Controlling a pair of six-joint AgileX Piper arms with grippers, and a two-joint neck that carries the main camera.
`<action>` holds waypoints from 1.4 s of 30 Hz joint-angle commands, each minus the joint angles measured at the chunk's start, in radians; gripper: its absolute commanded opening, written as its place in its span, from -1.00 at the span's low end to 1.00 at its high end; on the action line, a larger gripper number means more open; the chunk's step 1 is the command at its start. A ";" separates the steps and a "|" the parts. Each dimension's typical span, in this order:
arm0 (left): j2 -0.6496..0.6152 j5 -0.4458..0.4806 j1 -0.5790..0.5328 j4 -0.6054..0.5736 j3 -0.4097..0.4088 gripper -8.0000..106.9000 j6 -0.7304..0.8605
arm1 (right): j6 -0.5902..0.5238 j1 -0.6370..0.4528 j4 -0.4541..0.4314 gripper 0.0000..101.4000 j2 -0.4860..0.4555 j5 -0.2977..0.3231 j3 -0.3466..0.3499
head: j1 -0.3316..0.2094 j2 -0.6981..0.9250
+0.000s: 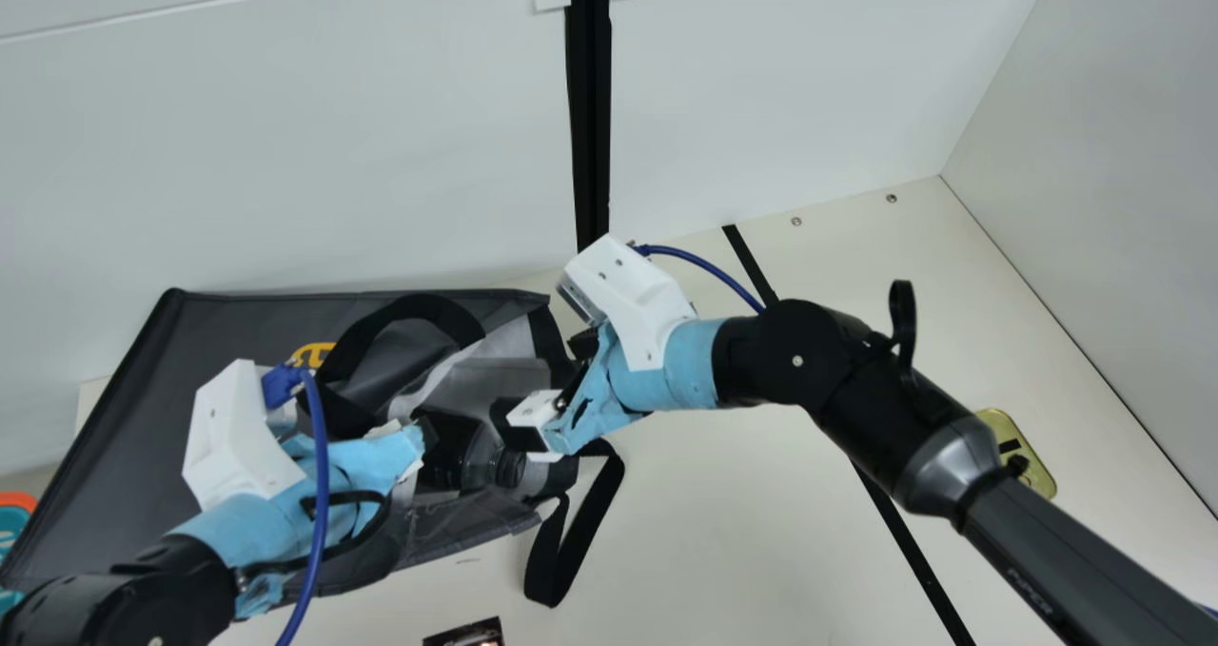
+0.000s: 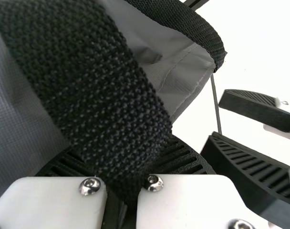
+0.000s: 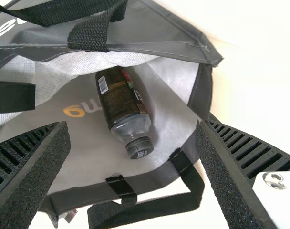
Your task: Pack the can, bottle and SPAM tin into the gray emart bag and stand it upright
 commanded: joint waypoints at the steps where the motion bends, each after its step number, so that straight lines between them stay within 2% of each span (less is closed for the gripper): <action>1: 0.000 0.000 0.000 0.000 0.000 -1.00 0.000 | 0.009 -0.004 -0.009 0.87 -0.016 -0.001 0.006 | -0.023 -0.002; 11: 0.000 0.000 0.000 0.000 0.000 -1.00 0.000 | 0.077 -0.022 -0.080 0.87 -0.107 -0.004 0.048 | -0.023 -0.002; 26: 0.000 0.000 0.000 0.000 0.000 -1.00 0.000 | 0.235 -0.052 -0.254 0.87 -0.255 0.000 0.113 | -0.023 -0.002; 34: 0.000 0.000 0.000 0.000 0.000 -1.00 0.000 | 0.279 -0.095 -0.325 0.87 -0.335 0.053 0.131 | -0.023 -0.002; 42: 0.000 0.000 0.000 0.000 0.000 -1.00 0.000 | 0.260 -0.161 -0.354 0.87 -0.417 0.106 0.149 | -0.023 -0.002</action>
